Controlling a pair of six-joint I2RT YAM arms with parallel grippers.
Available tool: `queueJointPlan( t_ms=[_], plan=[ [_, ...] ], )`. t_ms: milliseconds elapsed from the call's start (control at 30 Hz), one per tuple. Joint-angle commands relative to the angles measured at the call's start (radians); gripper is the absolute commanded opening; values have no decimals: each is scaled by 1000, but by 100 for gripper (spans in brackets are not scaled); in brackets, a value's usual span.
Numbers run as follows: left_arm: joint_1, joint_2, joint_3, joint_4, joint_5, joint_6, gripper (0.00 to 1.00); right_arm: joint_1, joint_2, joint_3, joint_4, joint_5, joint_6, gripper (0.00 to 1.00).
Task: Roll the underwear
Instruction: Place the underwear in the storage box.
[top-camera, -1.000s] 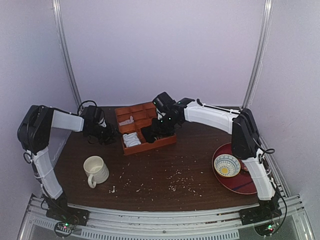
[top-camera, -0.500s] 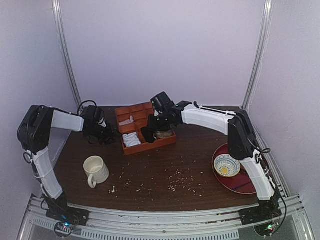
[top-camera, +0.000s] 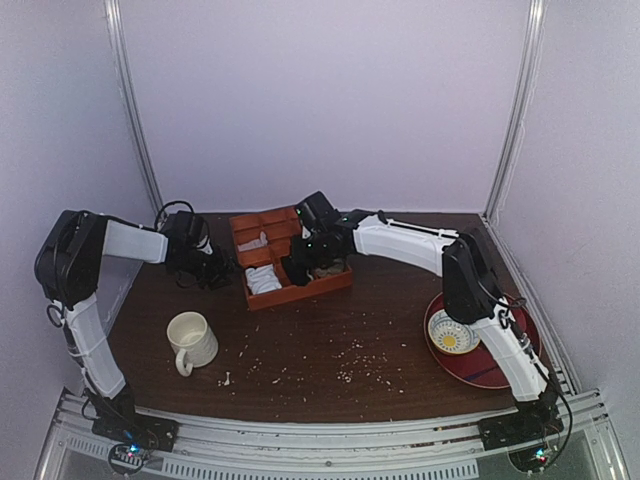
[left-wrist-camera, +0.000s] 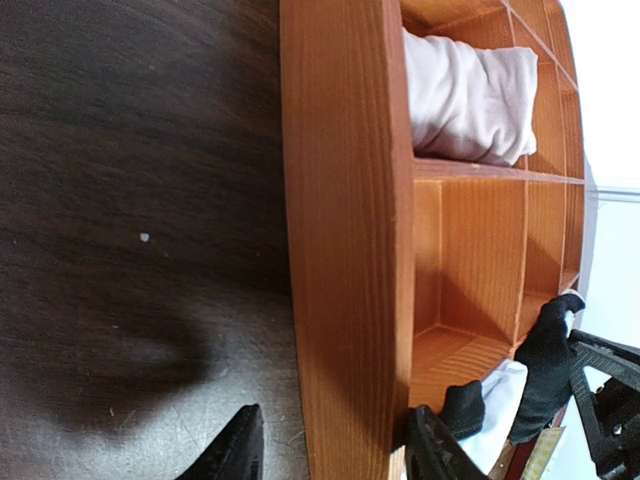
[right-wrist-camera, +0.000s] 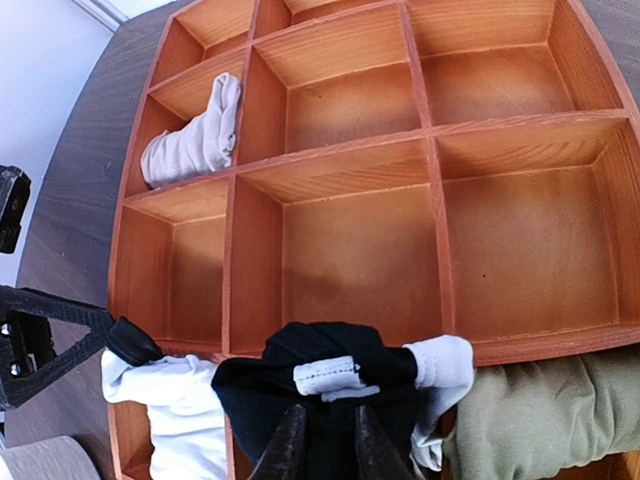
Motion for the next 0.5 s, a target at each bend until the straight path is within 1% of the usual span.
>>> queueJointPlan(
  t_ms=[0, 167, 467],
  plan=[
    [12, 9, 3, -58, -41, 4, 62, 34, 65, -12, -56, -19, -2, 11],
    [12, 9, 7, -61, -40, 5, 62, 40, 139, 63, -96, -36, 7, 9],
    [13, 16, 11, -60, -39, 4, 62, 40, 200, 94, -136, -49, 26, 8]
  ],
)
